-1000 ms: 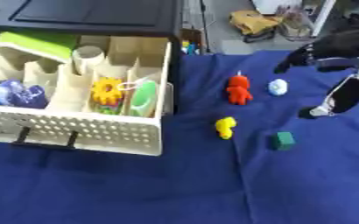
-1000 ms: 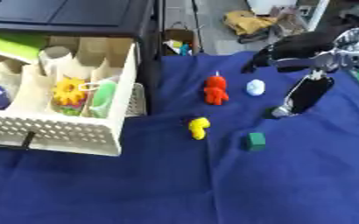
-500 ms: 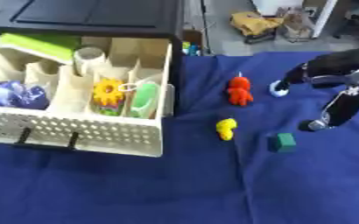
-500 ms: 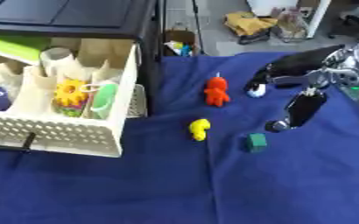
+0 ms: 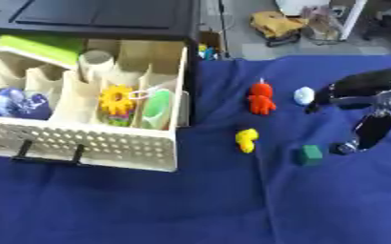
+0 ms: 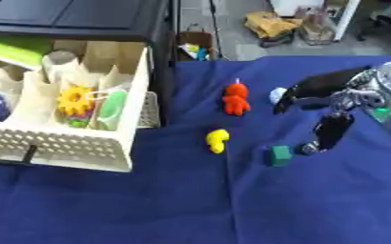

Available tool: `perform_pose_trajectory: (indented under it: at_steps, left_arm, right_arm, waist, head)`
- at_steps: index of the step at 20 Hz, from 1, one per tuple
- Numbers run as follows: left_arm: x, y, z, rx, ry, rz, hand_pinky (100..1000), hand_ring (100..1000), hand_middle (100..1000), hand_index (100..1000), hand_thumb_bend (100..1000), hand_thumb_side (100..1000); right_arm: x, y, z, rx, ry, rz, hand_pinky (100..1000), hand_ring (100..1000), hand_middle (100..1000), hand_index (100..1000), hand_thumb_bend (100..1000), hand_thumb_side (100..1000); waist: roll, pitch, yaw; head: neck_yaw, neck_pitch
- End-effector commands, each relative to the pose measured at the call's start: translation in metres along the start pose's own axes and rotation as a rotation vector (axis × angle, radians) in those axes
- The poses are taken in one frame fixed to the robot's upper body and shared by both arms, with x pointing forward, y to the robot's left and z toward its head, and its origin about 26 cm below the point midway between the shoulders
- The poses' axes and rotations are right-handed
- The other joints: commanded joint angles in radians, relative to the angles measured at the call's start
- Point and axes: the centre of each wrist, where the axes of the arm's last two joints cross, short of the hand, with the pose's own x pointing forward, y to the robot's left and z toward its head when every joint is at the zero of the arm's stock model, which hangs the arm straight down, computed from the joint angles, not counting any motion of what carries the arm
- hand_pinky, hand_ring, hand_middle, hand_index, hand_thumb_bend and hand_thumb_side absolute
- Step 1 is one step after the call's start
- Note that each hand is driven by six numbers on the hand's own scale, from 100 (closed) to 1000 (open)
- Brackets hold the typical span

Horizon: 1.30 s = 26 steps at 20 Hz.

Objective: Pick up objects from table and place into drawer.

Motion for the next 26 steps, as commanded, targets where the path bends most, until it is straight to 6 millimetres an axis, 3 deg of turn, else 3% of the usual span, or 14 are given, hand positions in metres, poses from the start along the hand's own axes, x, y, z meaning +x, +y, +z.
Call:
perform_pose_trajectory:
  at_steps: [1, 7, 26]
  left_arm:
    - [0.002, 0.002, -0.008, -0.016, -0.028, 0.003, 538, 687, 727, 844, 419, 1000]
    - [0.002, 0.001, -0.008, -0.015, -0.03, 0.006, 538, 687, 727, 844, 413, 1000]
    - [0.001, -0.001, -0.008, -0.012, -0.031, 0.009, 524, 687, 722, 842, 406, 1000]
  right_arm:
    - [-0.002, -0.005, 0.008, -0.017, 0.03, 0.006, 843, 900, 794, 894, 468, 402]
    - [0.003, -0.003, 0.007, -0.027, 0.037, -0.027, 827, 879, 756, 854, 460, 442]
    - [0.011, 0.018, -0.005, -0.017, 0.069, -0.15, 804, 861, 698, 848, 462, 347]
  waist:
    - [-0.001, -0.014, 0.001]
    - [-0.001, -0.011, 0.002]
    - [0.006, -0.001, 0.002]
  head:
    - [-0.002, -0.01]
    - [-0.005, -0.011]
    - [-0.011, -0.02]
